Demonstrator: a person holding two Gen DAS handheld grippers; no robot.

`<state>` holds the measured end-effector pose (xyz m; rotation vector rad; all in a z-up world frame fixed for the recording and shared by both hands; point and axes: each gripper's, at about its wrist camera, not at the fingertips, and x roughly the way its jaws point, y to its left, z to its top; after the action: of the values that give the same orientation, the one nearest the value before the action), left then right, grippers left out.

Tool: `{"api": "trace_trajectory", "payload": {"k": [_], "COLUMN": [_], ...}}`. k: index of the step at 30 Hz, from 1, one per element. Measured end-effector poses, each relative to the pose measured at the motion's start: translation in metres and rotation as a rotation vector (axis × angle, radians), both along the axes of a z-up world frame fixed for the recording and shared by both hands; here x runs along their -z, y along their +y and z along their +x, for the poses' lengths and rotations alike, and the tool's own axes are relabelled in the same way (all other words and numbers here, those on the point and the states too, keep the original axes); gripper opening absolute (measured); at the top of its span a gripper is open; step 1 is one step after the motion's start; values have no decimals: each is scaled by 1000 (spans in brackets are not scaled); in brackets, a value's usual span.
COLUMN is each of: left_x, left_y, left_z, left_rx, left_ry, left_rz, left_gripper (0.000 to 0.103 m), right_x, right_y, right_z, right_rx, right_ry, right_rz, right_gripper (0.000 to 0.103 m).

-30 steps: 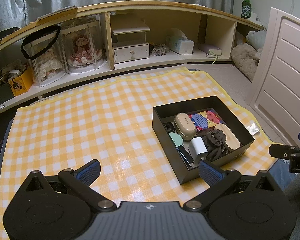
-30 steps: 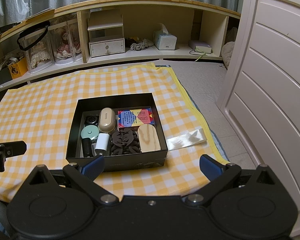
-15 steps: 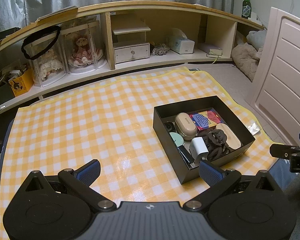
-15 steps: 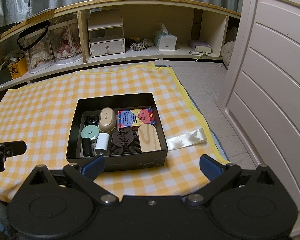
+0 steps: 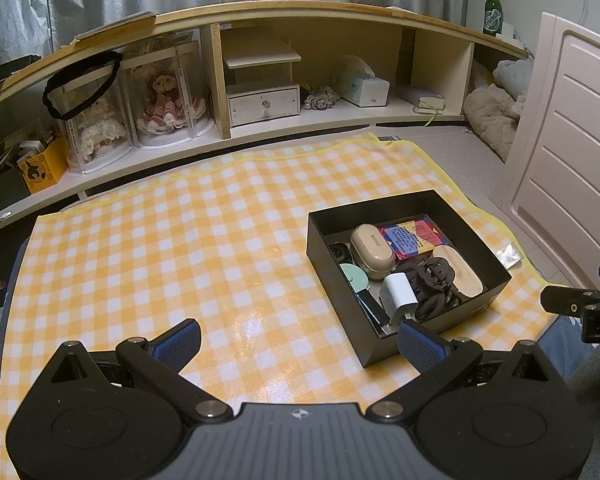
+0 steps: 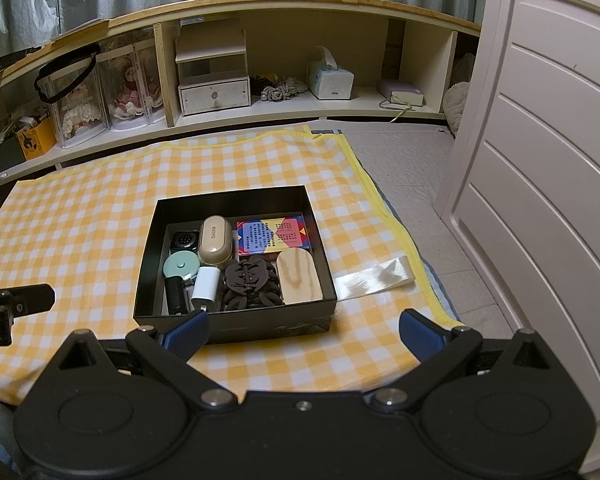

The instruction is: Organize rigid objects

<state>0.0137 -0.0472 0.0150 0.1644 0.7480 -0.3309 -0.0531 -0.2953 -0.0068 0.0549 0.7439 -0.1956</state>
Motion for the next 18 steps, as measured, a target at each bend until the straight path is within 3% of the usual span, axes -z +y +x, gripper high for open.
{"api": "trace_trajectory", "payload": {"k": [18], "left_x": [0], "left_y": [-1], "left_z": [-1], "left_rx": [7], "left_ry": [-2], "left_rz": [2], "left_gripper": [103], "right_x": [-1], "right_y": [1], "right_z": [0], "right_rx": [1], "right_ry": [1], "right_rz": [1], "right_gripper": [102]}}
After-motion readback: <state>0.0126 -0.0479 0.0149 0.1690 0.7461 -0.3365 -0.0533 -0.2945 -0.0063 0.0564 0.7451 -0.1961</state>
